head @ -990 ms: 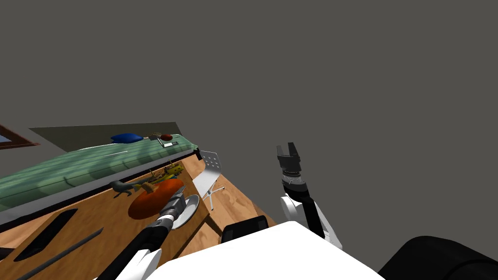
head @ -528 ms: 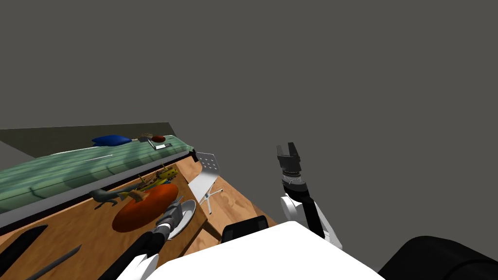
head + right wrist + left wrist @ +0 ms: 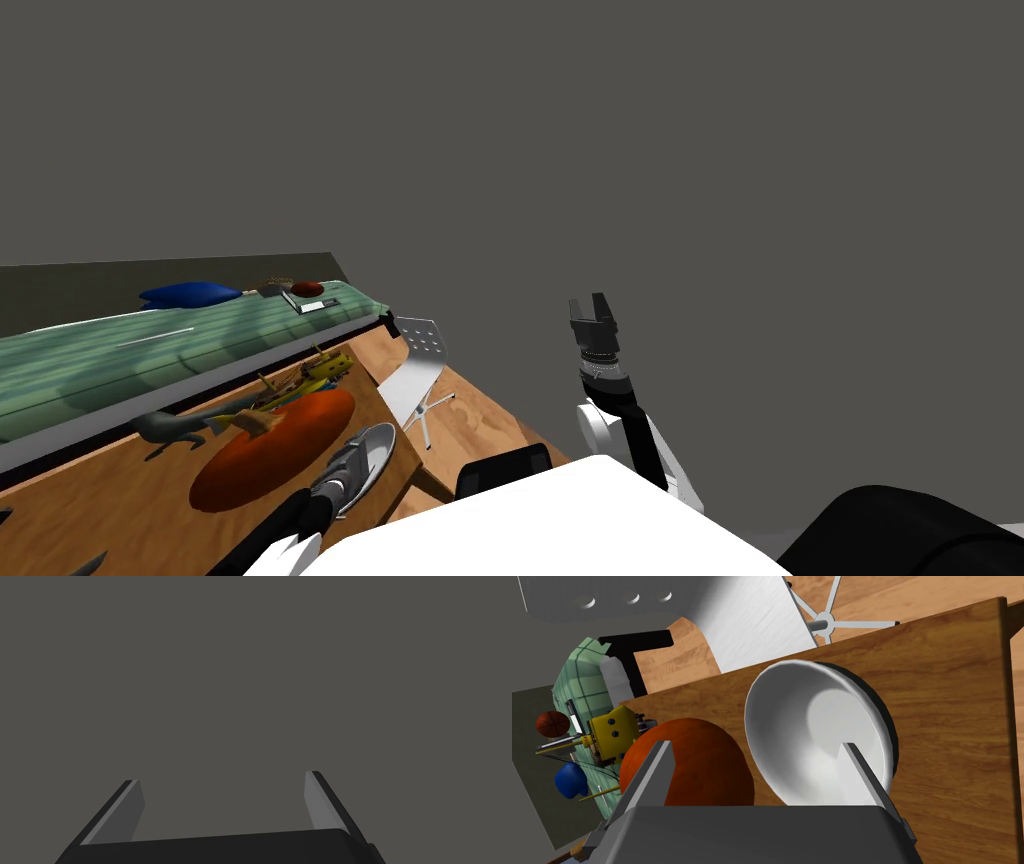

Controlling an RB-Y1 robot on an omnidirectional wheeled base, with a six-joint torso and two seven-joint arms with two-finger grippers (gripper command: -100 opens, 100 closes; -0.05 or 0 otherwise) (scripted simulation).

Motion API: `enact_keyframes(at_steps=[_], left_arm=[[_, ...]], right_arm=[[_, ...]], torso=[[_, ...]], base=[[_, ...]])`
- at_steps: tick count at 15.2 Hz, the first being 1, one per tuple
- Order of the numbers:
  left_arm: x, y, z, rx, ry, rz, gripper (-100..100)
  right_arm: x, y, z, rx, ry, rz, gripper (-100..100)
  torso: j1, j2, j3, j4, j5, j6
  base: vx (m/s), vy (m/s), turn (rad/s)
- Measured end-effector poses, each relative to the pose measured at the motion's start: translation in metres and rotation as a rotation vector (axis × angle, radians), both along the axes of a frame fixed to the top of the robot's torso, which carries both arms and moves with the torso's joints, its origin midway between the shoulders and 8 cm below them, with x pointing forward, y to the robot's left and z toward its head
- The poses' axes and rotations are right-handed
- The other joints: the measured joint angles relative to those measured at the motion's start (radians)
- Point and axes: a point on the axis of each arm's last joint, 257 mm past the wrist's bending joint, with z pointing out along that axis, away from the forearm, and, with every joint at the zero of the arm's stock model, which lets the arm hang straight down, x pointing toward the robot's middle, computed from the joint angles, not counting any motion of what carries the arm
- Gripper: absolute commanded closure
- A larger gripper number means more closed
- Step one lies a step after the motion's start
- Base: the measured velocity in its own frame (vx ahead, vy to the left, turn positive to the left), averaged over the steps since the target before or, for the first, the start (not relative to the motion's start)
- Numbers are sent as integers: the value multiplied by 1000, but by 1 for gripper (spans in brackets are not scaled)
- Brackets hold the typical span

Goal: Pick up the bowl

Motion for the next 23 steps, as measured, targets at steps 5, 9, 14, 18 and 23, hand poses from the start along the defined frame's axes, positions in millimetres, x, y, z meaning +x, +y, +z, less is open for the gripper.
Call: enact_keyframes(at_steps=[5,9,14,18,23], left_arm=[[-40,3,-38,-74,136,76,-100],[-63,3,-57,-117,215,119,-100],[-97,-1,-79,-178,317,181,-100],[-127,-8,-93,-229,408,232,-100],[-142,-12,-107,-260,461,262,-100]], right_arm=[[0,0,0,0,0,0,0],[0,0,0,0,0,0,0],[0,0,0,0,0,0,0],[0,0,0,0,0,0,0],[0,0,0,0,0,0,0]], torso=[[2,-1,0,0,0,0],[0,0,0,0,0,0],[1,0,0,0,0,0],[2,-1,0,0,0,0],[0,1,0,0,0,0]], base=[[40,38,-97],[27,24,-68],[31,36,-76],[37,47,-96],[16,25,-12]])
